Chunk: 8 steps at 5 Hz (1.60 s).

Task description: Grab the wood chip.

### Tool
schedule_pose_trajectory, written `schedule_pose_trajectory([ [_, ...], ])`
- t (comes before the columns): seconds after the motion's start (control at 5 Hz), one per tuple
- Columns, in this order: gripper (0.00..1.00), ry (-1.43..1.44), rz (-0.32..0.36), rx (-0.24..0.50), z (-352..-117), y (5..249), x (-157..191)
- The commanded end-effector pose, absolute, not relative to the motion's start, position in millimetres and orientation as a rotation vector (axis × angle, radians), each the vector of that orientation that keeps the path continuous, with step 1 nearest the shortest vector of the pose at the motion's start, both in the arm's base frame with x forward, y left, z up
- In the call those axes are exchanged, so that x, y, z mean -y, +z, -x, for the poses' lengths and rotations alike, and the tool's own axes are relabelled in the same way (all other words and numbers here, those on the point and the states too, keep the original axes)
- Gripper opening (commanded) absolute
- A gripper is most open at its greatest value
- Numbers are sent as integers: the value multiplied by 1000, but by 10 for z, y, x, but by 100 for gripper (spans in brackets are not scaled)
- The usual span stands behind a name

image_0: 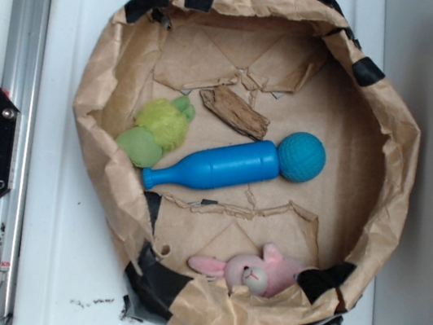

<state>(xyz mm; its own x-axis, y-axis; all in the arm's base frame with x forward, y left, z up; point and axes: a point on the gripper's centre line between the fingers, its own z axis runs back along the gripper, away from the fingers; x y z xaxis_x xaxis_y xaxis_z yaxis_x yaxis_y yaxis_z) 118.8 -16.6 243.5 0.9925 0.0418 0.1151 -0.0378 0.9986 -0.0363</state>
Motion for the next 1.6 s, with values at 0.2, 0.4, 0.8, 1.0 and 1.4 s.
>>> schedule_pose_trajectory([
  [0.2, 100, -150, -196, 212, -1688, 2184, -222],
  [0.4, 100, -217, -258, 116, -2064, 1973, -467],
  [0.8, 100, -420, -261, 54, -2483, 1129, -647],
  [1.0, 100, -466, -246, 66, -2467, 792, -671],
  [1.4, 100, -466, -246, 66, -2467, 792, -671],
])
